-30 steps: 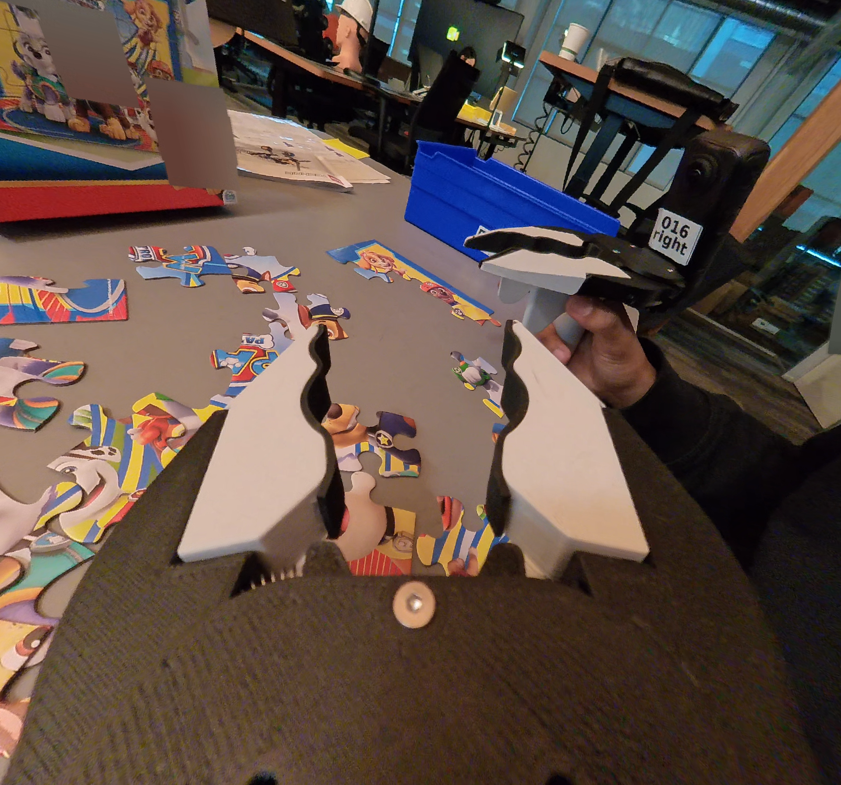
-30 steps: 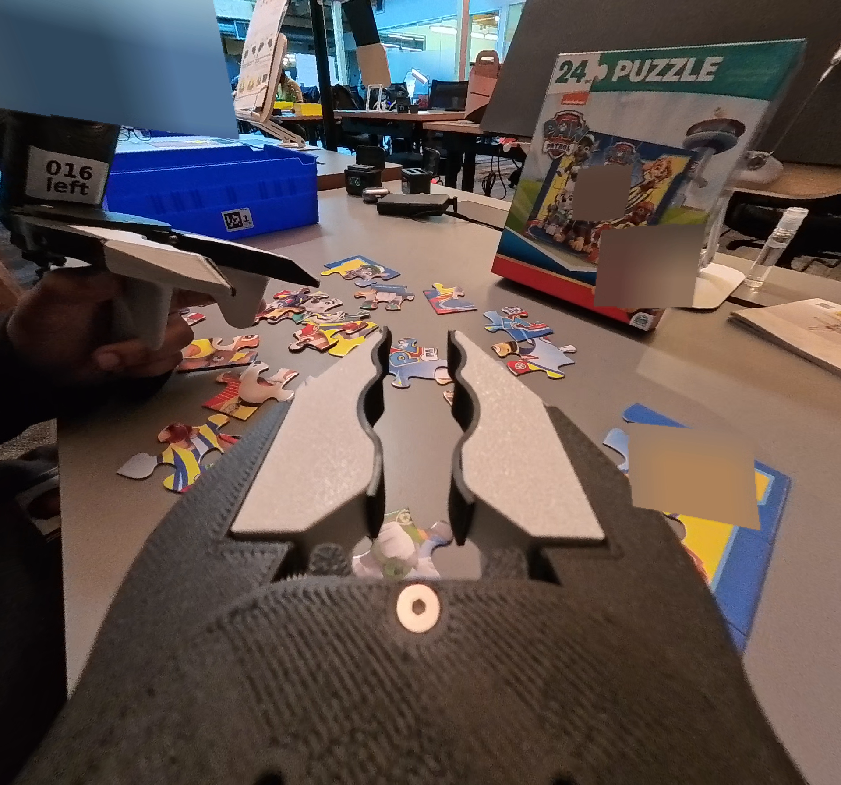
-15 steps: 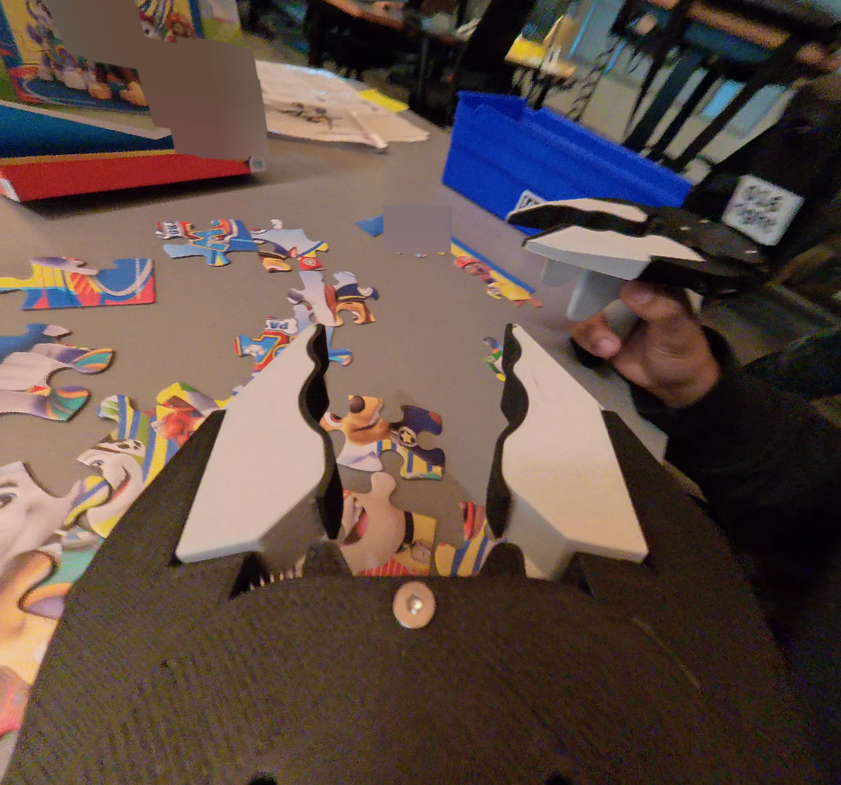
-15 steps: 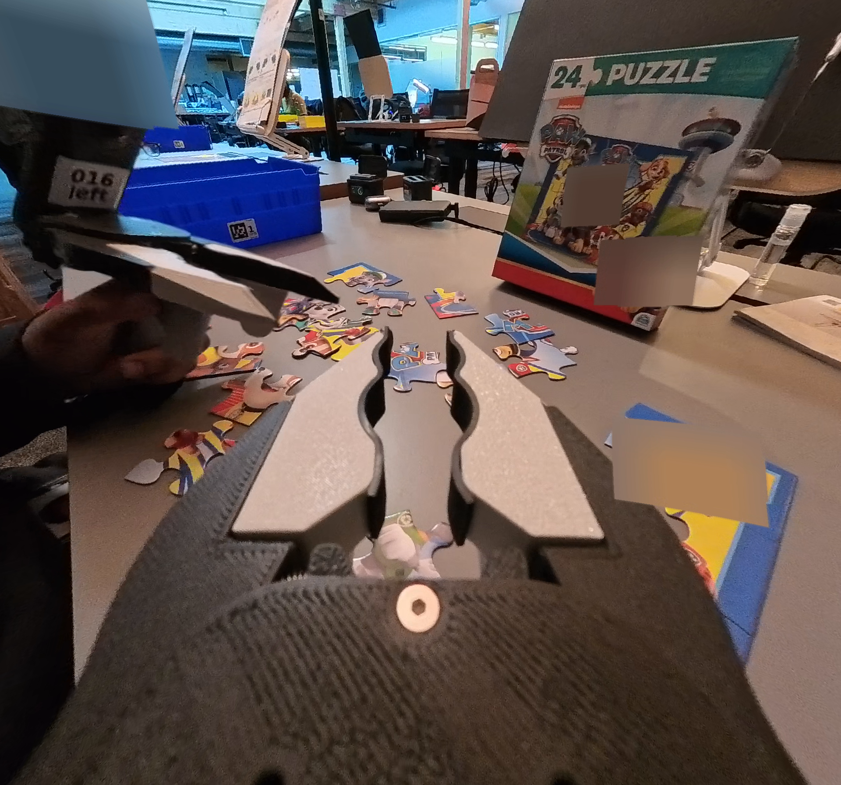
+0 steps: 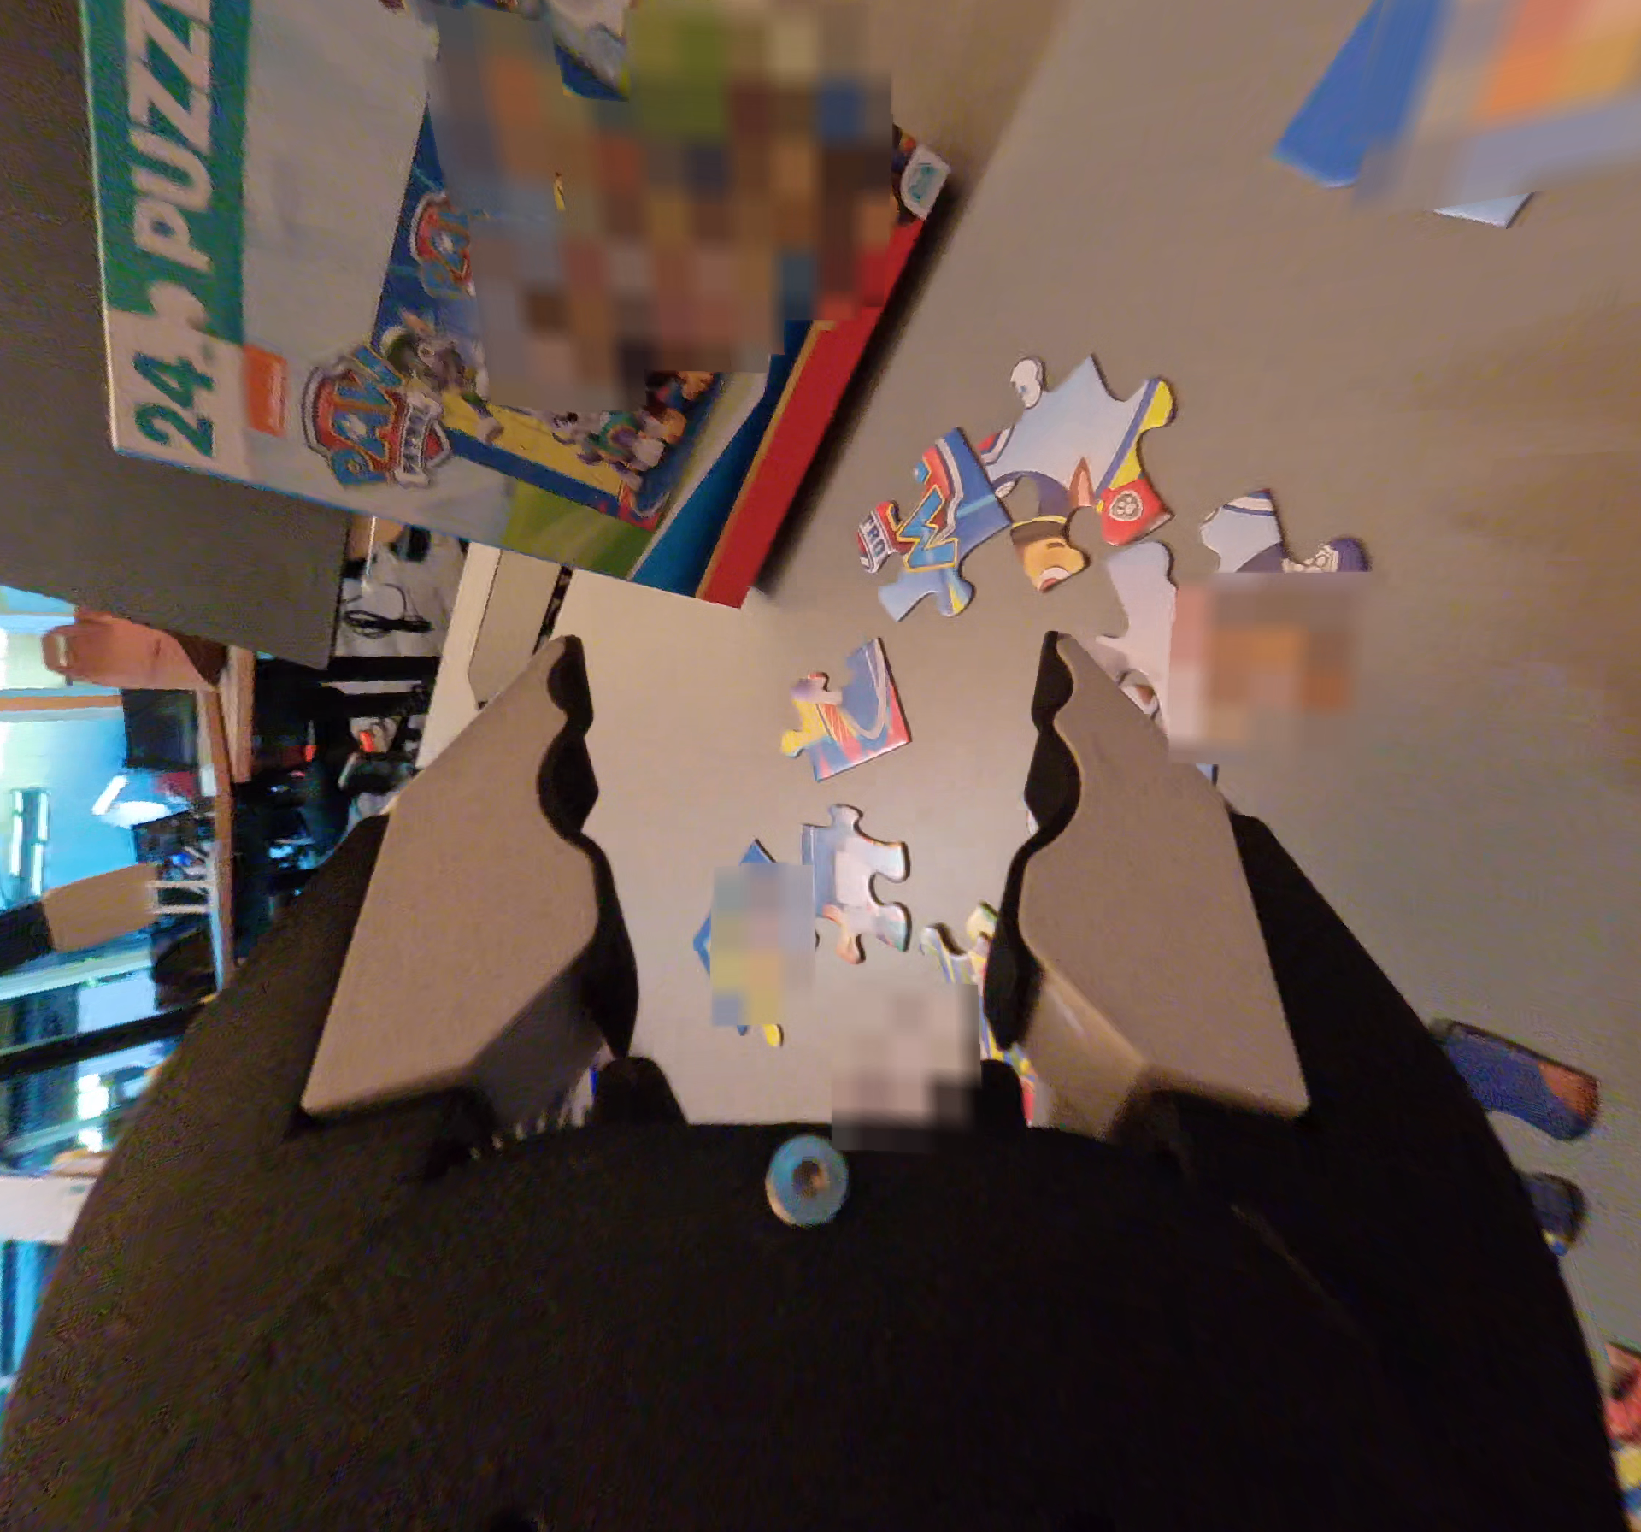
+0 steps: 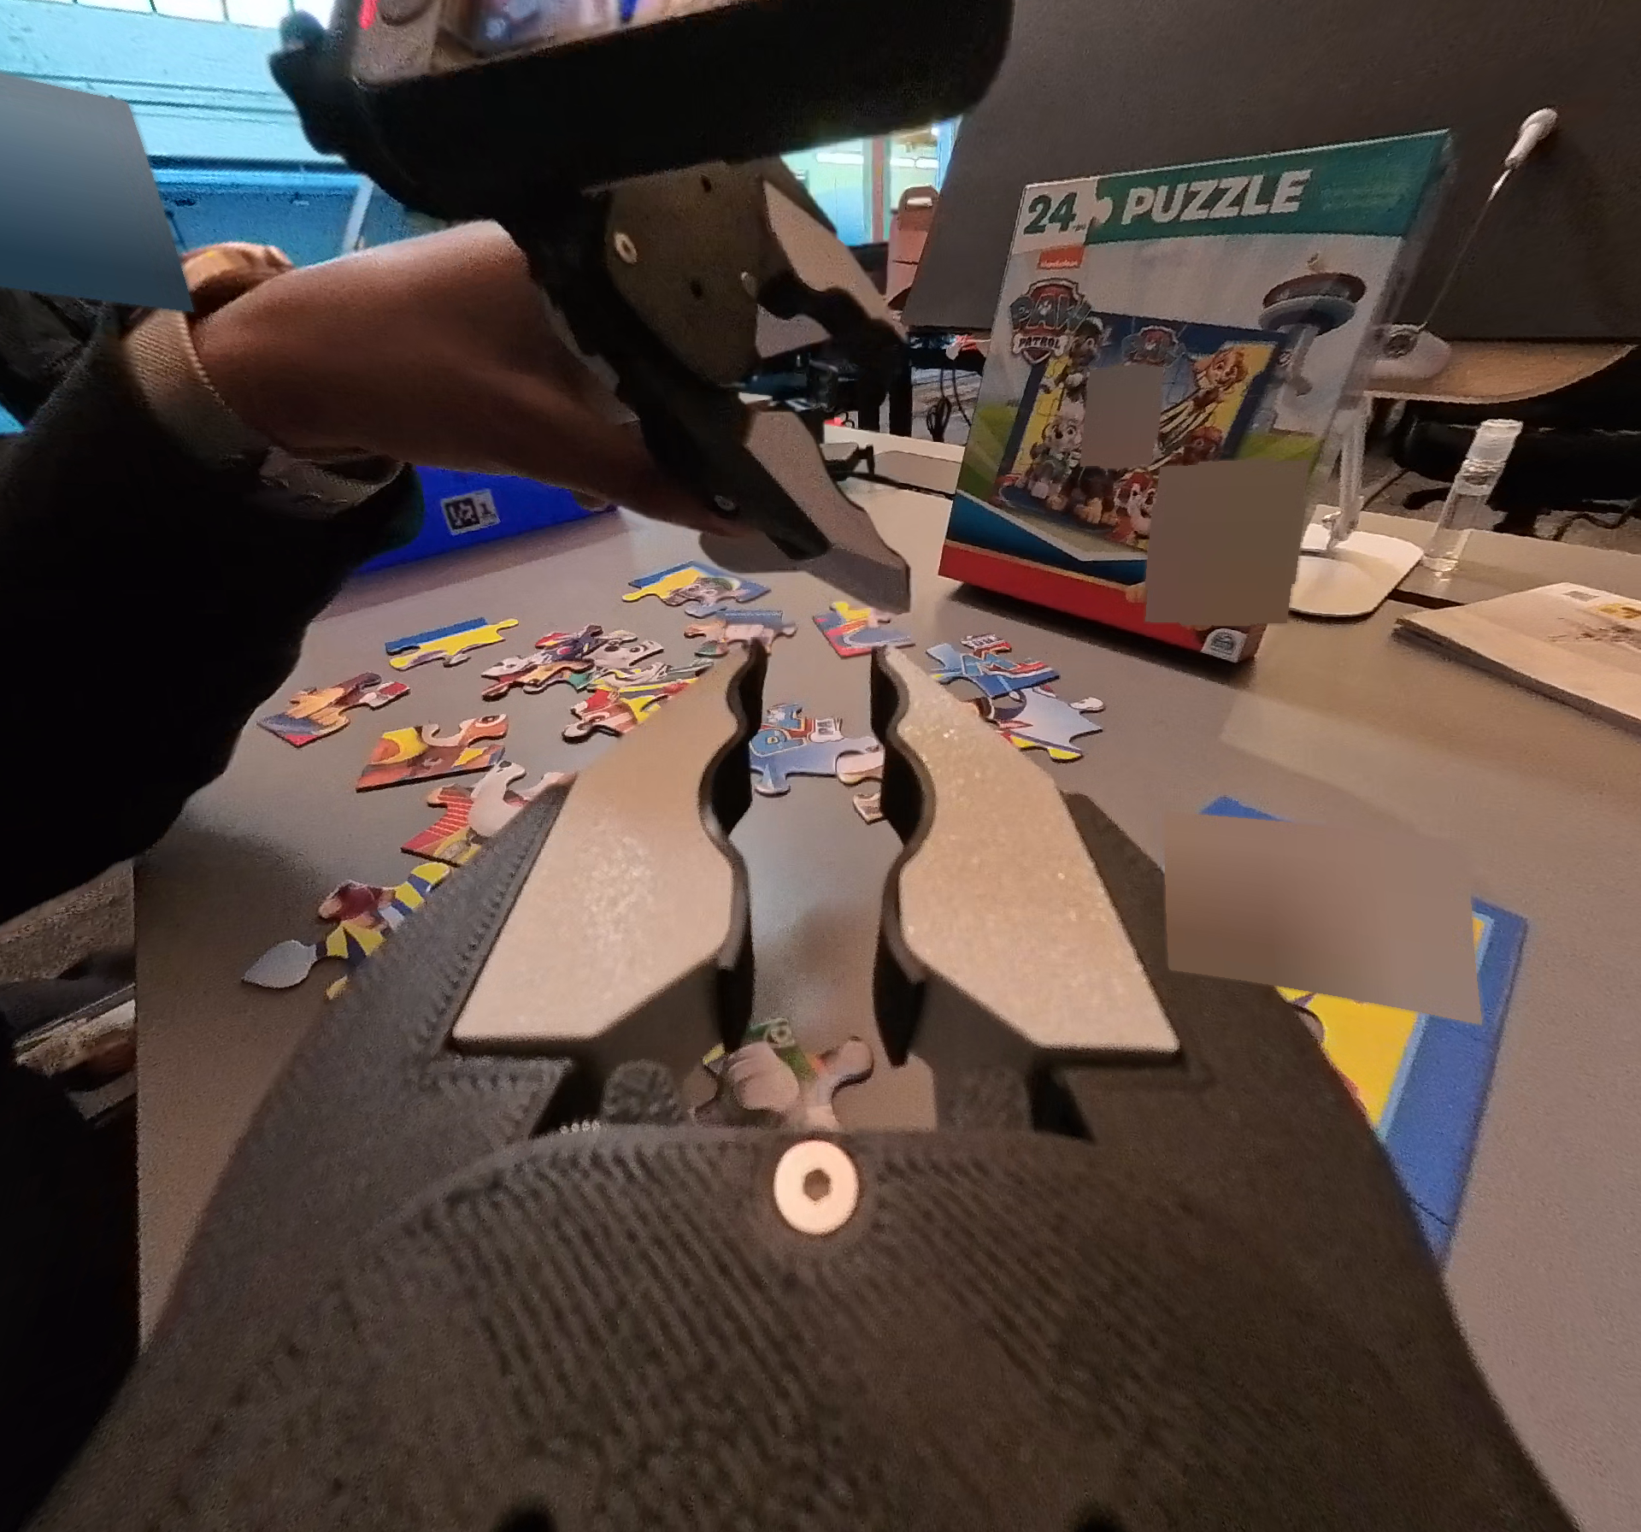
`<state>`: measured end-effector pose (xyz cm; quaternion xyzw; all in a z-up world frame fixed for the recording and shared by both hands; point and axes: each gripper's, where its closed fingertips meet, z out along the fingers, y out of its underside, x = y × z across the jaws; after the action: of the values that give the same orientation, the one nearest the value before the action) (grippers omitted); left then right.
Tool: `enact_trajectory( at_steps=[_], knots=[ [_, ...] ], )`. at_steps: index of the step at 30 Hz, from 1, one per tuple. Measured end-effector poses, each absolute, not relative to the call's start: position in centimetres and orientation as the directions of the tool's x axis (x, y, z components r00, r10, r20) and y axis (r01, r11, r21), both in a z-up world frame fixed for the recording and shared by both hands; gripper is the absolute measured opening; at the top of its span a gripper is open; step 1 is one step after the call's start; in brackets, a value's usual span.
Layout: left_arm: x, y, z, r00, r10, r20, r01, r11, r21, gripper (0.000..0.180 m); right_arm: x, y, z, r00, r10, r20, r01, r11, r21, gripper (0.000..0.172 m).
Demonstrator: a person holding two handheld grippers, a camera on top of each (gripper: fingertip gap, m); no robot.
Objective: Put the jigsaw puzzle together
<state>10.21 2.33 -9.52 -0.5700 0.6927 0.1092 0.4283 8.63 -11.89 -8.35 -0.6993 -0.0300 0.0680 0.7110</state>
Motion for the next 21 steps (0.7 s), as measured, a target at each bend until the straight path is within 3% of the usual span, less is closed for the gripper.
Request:
enact_trajectory(
  at_steps=[13, 18, 21],
  knots=[
    [8.7, -0.2, -9.2, -0.011, -0.74, -0.673, -0.835, 0.377, -0.402, 0.092, 8.6, -11.8, -8.5, 0.991, 0.129, -0.036, -0.036, 0.001, -0.999, 0.022],
    [7.3, -5.2, -11.4, -0.121, -0.886, -0.447, -0.733, 0.384, -0.562, 0.084, 8.8, -11.9, -8.4, 0.991, 0.126, -0.042, -0.043, 0.012, -0.999, 0.022],
    [4.4, -8.4, -12.7, -0.161, -0.957, -0.242, -0.679, 0.285, -0.677, 0.081, 8.8, -12.0, -8.3, 0.99, 0.13, -0.045, -0.048, 0.016, -0.999, 0.023]
  ],
)
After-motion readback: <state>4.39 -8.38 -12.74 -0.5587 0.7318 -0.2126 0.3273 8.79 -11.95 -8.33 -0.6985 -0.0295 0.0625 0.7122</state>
